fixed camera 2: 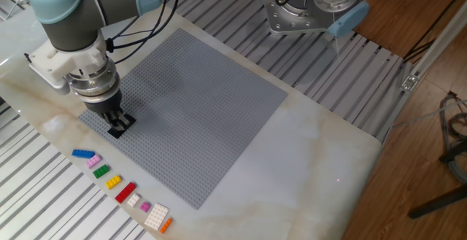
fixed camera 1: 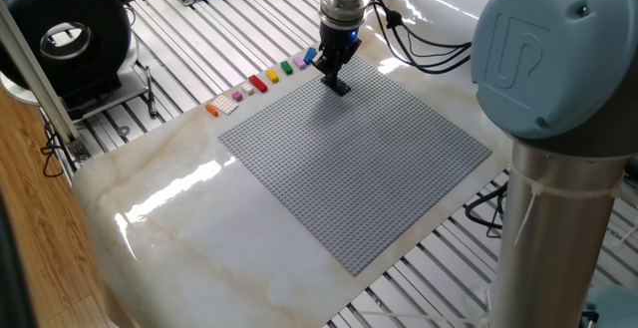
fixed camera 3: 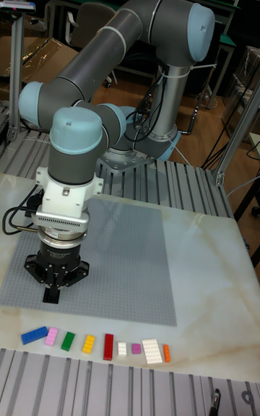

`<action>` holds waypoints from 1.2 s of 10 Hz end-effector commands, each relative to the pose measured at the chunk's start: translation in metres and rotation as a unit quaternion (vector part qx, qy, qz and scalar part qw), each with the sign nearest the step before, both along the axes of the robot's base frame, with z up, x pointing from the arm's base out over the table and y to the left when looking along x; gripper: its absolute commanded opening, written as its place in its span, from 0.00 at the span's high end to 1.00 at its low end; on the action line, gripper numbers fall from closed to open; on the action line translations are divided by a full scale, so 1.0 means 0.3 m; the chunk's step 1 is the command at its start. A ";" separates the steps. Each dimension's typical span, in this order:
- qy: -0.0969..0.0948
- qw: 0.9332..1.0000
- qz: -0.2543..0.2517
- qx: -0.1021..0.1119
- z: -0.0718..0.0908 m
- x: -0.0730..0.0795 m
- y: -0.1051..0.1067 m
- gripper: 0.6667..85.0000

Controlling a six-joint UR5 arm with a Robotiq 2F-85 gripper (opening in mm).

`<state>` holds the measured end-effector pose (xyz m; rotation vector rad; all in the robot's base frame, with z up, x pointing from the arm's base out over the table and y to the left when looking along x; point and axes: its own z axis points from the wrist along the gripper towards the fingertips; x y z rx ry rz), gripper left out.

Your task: Stack small Lego blocks one on top of the other

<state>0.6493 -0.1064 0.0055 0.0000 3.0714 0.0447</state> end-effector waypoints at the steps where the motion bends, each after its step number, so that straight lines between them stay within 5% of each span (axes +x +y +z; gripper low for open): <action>1: 0.000 1.000 -0.003 0.011 0.012 0.003 0.004 1.00; 7: 0.006 1.000 -0.009 -0.007 0.009 0.013 -0.004 1.00; 12: 0.009 1.000 -0.018 0.004 0.015 0.014 0.021 1.00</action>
